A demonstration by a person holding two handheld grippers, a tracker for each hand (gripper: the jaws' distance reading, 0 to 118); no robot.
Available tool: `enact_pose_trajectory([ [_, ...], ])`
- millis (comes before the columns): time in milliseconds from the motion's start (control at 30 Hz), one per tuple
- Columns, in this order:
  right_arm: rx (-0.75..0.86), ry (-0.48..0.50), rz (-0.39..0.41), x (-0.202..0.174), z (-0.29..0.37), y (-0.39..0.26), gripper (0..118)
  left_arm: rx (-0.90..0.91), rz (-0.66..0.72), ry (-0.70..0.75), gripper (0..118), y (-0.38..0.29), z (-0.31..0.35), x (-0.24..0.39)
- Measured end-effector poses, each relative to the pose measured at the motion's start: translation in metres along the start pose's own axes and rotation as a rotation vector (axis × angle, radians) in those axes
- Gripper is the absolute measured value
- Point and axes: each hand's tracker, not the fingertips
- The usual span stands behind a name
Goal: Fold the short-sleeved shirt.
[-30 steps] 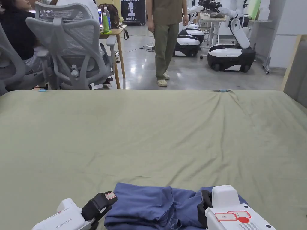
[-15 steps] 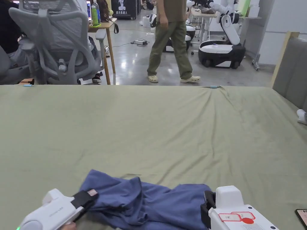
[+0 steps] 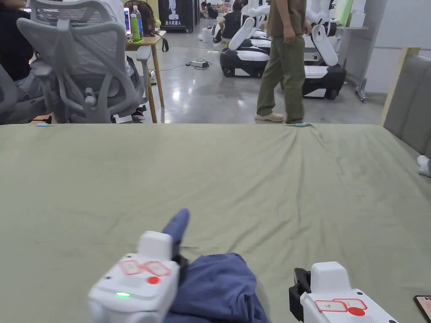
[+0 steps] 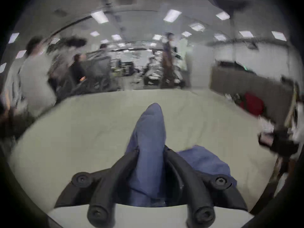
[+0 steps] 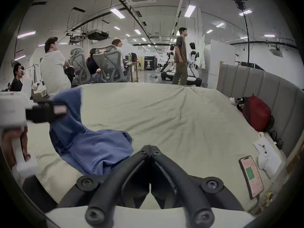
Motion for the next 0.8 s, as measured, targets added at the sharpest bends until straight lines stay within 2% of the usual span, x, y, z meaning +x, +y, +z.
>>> enact_pose_trajectory([
  [100,0.002,-0.007,-0.012,0.009,0.004,-0.003,0,-0.089,-0.328,0.052,13,-0.019,-0.03,0.078],
  [167,0.0,-0.013,-0.015,0.012,0.004,-0.006,0,-0.137,-0.495,0.117,13,-0.037,-0.048,0.106],
  [233,-0.006,-0.017,-0.016,0.015,0.004,-0.008,0,-0.153,-0.514,0.116,14,-0.046,-0.056,0.109],
  [267,-0.008,-0.016,-0.017,0.017,0.004,-0.008,0,-0.147,-0.484,0.106,19,-0.043,-0.054,0.106],
  [300,-0.007,-0.015,-0.017,0.018,0.004,-0.008,0,-0.137,-0.412,0.056,30,-0.037,-0.046,0.095],
  [333,-0.005,-0.015,-0.017,0.018,0.004,-0.008,0,-0.109,-0.323,0.008,57,-0.027,-0.038,0.087],
  [367,0.0,-0.015,-0.018,0.018,0.004,-0.008,0,-0.101,-0.229,-0.03,77,-0.016,-0.03,0.077],
  [400,0.001,-0.012,-0.023,0.018,0.004,-0.008,0,-0.094,-0.121,-0.075,87,-0.004,-0.021,0.064],
  [500,0.003,-0.003,-0.027,0.017,0.002,-0.006,0,-0.014,0.279,-0.186,89,0.022,0.001,0.009],
  [533,0.004,0.001,-0.028,0.016,0.002,-0.006,0,-0.013,0.376,-0.196,89,0.025,0.002,-0.006],
  [600,0.004,0.009,-0.029,0.015,0.001,-0.006,0,-0.06,0.485,-0.211,90,0.022,-0.008,-0.03],
  [633,0.004,0.011,-0.029,0.014,0.001,-0.006,0,-0.11,0.535,-0.219,85,0.017,-0.018,-0.039],
  [667,0.002,0.012,-0.029,0.013,0.0,-0.006,0,-0.166,0.561,-0.224,74,0.011,-0.026,-0.044],
  [700,0.001,0.014,-0.031,0.013,-0.001,-0.006,0,-0.199,0.583,-0.244,46,0.007,-0.031,-0.041],
  [733,0.001,0.014,-0.032,0.013,-0.002,-0.006,0,-0.222,0.604,-0.254,3,0.0,-0.036,-0.04],
  [800,-0.002,0.016,-0.034,0.013,-0.003,-0.007,0,-0.267,0.617,-0.278,0,-0.01,-0.04,-0.031],
])
